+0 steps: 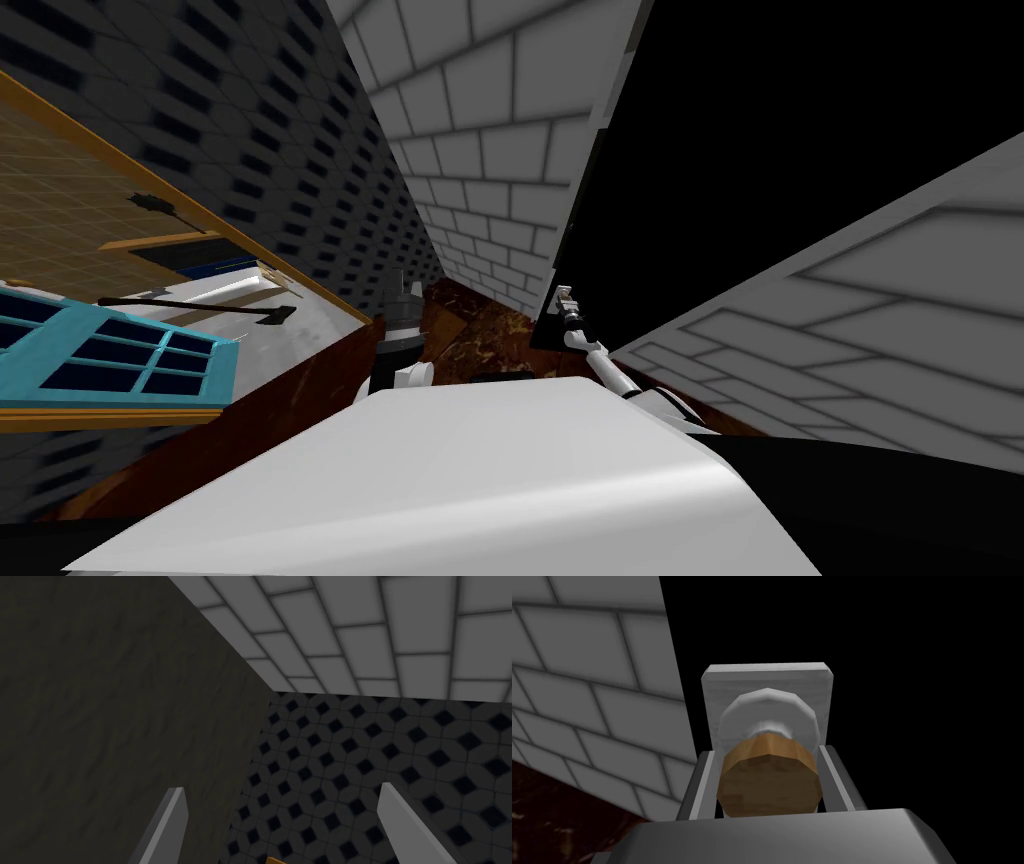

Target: Pull the door open

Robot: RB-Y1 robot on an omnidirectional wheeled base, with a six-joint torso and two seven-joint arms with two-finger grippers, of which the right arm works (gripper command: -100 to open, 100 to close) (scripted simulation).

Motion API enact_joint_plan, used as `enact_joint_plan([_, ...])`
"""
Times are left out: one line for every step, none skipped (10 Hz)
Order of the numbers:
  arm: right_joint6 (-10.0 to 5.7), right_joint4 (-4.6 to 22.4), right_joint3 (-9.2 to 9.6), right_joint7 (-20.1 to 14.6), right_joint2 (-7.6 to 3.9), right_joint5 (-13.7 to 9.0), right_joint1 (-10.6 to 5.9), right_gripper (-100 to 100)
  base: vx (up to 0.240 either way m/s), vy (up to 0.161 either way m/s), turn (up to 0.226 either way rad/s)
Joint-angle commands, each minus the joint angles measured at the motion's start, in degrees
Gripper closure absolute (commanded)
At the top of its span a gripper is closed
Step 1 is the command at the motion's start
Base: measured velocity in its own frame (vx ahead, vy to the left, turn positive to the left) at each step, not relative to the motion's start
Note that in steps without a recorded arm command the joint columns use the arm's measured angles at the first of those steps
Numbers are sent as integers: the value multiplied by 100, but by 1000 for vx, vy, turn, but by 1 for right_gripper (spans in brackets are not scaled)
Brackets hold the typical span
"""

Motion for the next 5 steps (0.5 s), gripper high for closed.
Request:
enact_joint_plan([-15, -96, 116, -104, -91, 6, 60, 100, -224, -87, 107])
enact_joint_plan([-31, -153, 203, -175, -156, 11, 97, 100, -224, -66, 103])
enact_joint_plan([-39, -183, 248, -212, -189, 13, 115, 100, -225, -64, 77])
enact_joint_plan([-35, -141, 216, -181, -164, 14, 87, 100, -100, -27, 25])
enact_joint_plan([-63, -205, 339, -286, -249, 37, 145, 100, -137, -52, 110])
